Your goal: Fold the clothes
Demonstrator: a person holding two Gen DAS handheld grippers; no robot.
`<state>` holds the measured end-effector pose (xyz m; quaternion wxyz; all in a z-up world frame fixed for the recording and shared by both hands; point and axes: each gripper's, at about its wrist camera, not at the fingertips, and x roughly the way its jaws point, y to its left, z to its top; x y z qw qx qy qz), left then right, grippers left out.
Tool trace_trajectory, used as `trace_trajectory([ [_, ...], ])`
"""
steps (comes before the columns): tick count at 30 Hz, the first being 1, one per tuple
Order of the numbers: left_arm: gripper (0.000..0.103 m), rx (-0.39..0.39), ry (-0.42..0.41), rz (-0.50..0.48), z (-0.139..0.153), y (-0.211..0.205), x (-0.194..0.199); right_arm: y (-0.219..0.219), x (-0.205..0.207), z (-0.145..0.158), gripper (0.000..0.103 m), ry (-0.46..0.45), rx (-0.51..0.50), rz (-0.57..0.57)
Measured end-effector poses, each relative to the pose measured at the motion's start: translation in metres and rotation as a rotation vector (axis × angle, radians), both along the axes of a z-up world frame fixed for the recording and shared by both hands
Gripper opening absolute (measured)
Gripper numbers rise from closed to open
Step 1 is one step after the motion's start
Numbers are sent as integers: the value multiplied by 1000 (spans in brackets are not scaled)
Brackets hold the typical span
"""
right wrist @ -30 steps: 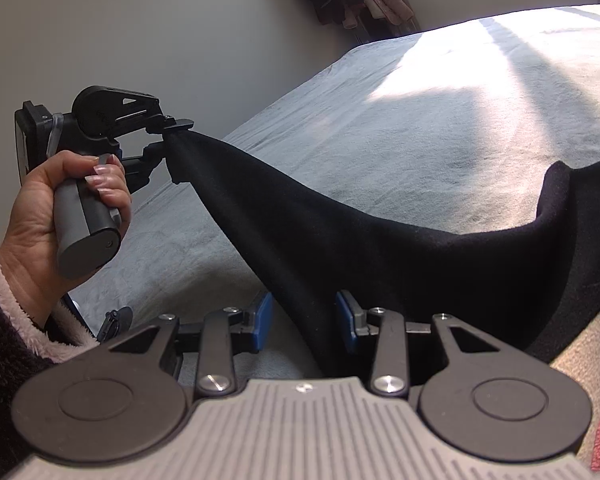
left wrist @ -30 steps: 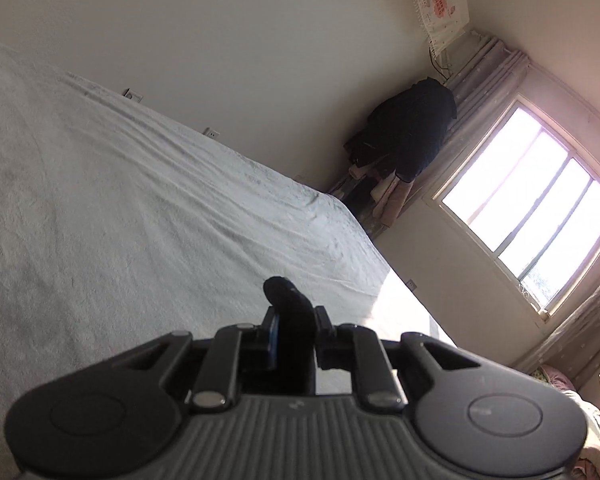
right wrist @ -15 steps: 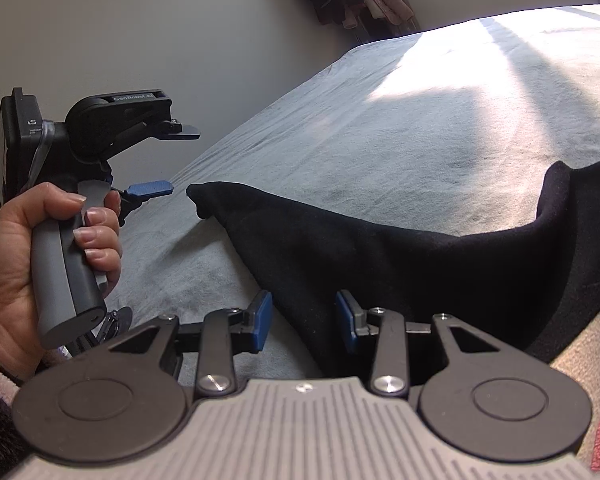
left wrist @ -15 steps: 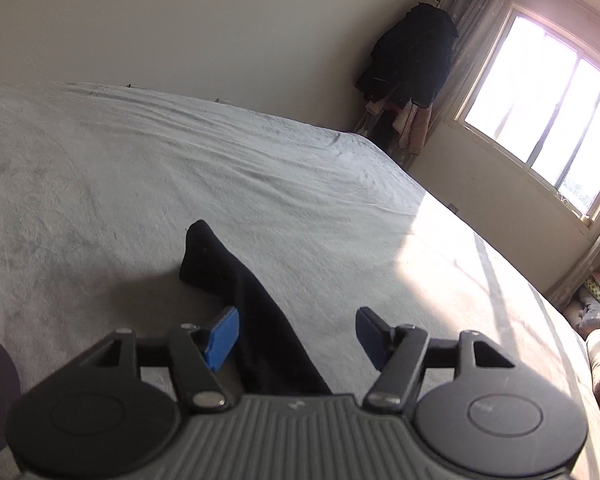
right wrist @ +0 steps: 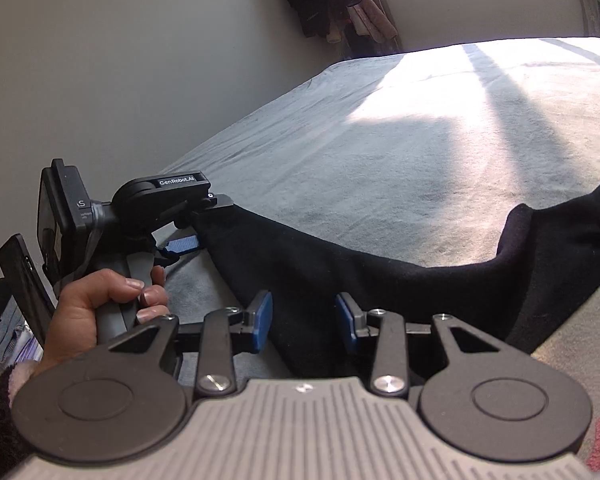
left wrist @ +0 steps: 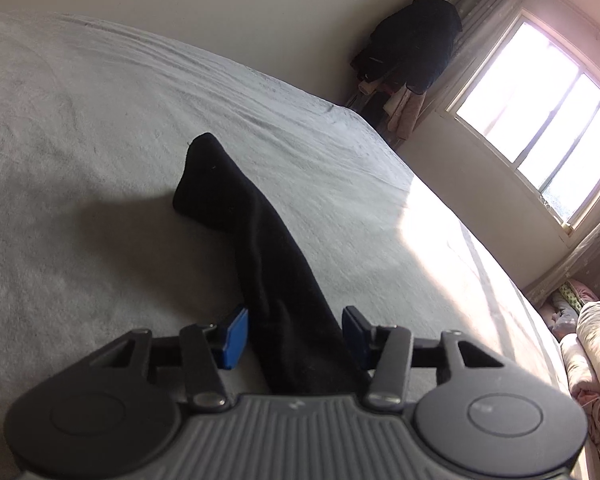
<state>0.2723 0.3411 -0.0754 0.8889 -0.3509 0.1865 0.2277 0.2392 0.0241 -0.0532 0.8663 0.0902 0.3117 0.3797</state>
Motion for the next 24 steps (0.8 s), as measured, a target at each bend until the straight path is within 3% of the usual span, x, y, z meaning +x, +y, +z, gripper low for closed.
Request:
trace_trajectory([
  [2,17,-28,3,10,-3,7,-2,-8,-1,14,40,-39,-34,-29],
  [4,8,-32,17,23,-3,9,-5,-16,5,30,41,-84,-90,-41],
  [7,6,-2,52,45,1,6,-8,-24,24,45,42,-140,-228,-62],
  [10,6,28,87,67,5,4,-11,-30,54,48,42,-134,-336,-62],
  [15,6,86,156,90,13,6,-14,-7,86,37,40,-107,-483,109],
  [16,6,92,169,90,14,7,-14,-2,89,35,33,-102,-507,137],
  [20,7,78,168,79,15,11,-13,17,90,22,33,-89,-584,251],
  [24,9,64,168,69,15,15,-12,33,86,19,33,-71,-588,328],
])
